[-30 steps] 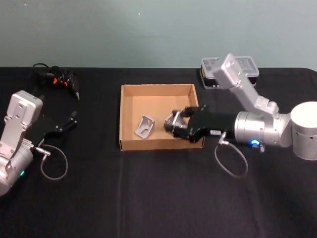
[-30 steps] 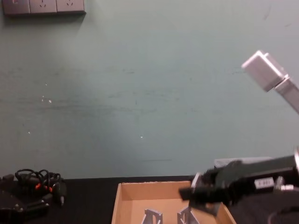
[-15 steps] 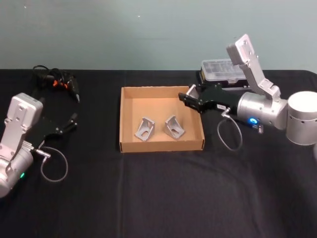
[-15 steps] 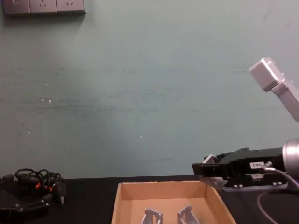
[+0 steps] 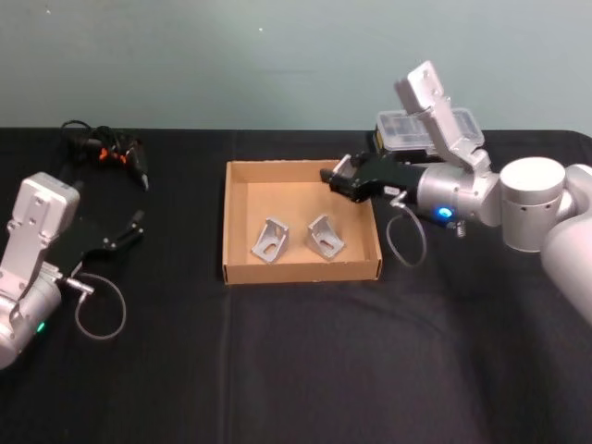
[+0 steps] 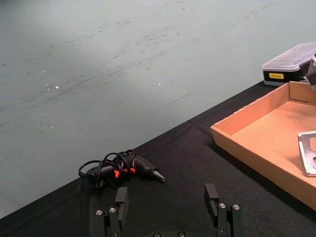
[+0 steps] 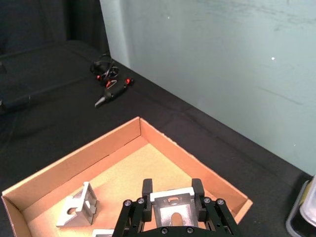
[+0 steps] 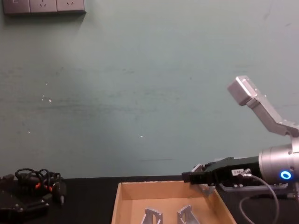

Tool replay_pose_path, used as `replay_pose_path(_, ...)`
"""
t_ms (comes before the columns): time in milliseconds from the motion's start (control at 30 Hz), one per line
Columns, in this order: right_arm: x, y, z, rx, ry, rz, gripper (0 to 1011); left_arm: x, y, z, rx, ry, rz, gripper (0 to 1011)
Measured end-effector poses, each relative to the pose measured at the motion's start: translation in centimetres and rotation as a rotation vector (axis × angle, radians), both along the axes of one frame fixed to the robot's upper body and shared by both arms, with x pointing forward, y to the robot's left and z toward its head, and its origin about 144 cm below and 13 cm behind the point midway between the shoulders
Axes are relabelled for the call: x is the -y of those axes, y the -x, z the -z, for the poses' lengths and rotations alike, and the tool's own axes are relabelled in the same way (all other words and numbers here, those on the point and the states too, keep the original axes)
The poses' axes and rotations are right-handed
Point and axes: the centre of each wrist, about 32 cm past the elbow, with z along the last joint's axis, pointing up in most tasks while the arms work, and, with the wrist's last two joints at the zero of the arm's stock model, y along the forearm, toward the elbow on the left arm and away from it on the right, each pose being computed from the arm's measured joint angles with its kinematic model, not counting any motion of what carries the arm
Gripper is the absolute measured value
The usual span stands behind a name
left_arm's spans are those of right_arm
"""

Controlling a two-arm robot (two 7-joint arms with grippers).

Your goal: Use one hand to pick up the angle iron from the table and place it into the box.

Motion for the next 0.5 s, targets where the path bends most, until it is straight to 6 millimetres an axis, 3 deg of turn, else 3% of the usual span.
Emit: replay_pose_path(500,-1.0,-0.6,1.3,-0.042,0.047,-0.01,482,0.0,0.0,0.0,0.0,0.0,0.0,1011)
